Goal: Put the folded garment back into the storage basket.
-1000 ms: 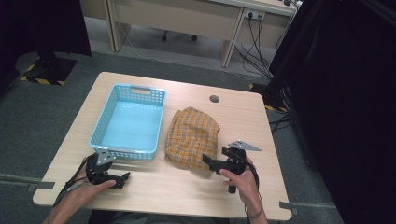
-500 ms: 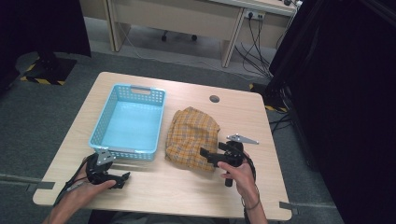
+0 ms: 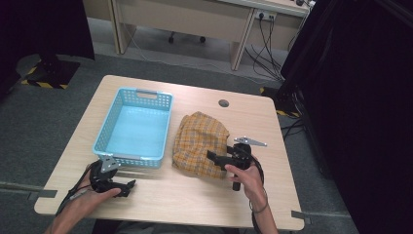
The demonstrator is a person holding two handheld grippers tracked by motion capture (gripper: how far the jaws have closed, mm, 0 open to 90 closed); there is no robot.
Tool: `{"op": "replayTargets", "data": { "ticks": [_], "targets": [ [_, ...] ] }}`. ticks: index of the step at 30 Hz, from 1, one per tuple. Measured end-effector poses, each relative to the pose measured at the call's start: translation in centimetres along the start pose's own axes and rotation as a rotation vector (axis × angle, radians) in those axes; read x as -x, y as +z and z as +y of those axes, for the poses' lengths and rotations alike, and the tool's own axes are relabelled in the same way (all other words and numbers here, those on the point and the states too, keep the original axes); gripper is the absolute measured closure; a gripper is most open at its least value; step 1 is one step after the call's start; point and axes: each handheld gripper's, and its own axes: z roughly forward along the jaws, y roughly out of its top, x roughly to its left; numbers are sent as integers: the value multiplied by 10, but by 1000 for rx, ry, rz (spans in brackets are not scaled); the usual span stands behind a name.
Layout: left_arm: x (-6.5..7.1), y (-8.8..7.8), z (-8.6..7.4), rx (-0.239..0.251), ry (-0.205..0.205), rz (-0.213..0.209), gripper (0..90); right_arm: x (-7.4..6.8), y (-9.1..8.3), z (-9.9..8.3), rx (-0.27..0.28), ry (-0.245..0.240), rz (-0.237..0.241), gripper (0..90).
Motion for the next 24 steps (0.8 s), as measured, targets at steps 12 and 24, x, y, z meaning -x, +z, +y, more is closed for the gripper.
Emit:
{"op": "replayTargets", "data": {
  "ticks": [12,24],
  "targets": [
    [0,0,0,0,0,0,0,3,9,6,-2,17,20,74],
    [0,0,0,0,0,0,0,8,16,11,5,46,34,93]
  ]
}}
